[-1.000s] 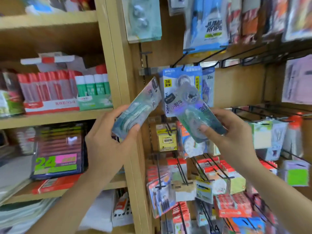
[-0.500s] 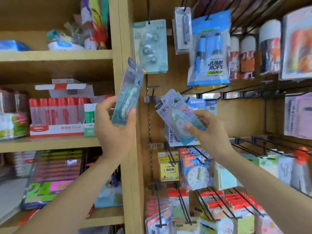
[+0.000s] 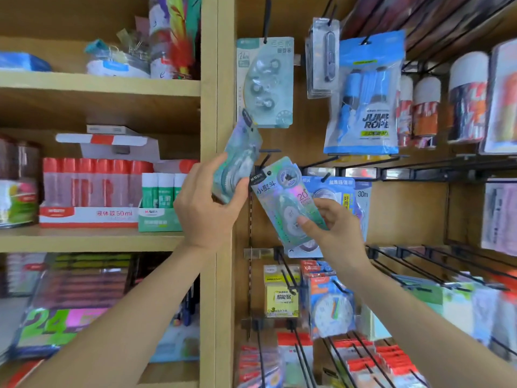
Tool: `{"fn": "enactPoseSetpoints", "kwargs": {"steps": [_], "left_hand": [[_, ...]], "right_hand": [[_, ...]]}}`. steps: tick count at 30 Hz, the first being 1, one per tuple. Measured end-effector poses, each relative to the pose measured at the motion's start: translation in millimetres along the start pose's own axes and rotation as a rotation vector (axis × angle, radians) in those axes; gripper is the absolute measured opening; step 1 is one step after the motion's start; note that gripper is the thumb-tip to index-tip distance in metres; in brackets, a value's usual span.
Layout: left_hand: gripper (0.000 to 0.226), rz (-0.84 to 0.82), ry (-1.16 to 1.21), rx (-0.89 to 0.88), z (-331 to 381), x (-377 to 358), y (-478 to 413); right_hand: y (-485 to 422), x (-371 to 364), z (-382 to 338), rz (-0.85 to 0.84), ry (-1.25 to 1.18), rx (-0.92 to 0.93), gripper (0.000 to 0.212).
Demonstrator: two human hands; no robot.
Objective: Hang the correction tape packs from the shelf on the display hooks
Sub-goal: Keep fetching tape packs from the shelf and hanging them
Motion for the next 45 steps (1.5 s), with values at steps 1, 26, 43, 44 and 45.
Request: {"fn": "enactPoseSetpoints", "kwargs": {"steps": [1,26,43,44,45], "left_hand": [[0.045,-0.01,0.005,0.016,-1.5,-0.1,-0.2],[0.043,0.029,-0.067,-0.031,-1.6,-0.9,3.0],[0.047,-0.032,-0.016,0.067,-5.4,0.8,1.1],[0.047,-0.036,-0.015,0.068,-5.1,1.0,1.2],[0.047,-0.036,-0.015,0.067,-4.8,1.3,1.3]], "right_hand": [[0.0,-0.5,1.9,0.007,-0.008,-0.001,0.025],[-2.6,-51.9,9.0,-0.272,1.336,0.687,0.072],[-77.4,-95.1,52.1,-0.452,1.984,0.361,0.066],[-79.4,-95.7,52.0,-0.464,1.993,0.357,0.065],[-80.4,-96.0,51.3,-0.48,1.984,0.369,0.064]]}}
Point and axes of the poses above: each hand's wrist, its own y-axis away from the middle knuckle, its own x-axis out of the back of the hand, z = x × y, the point moved 6 cm from there along -y, towards the middle knuckle, and after that the axes turned 15 degrees about -y, right-handed, at the moved point
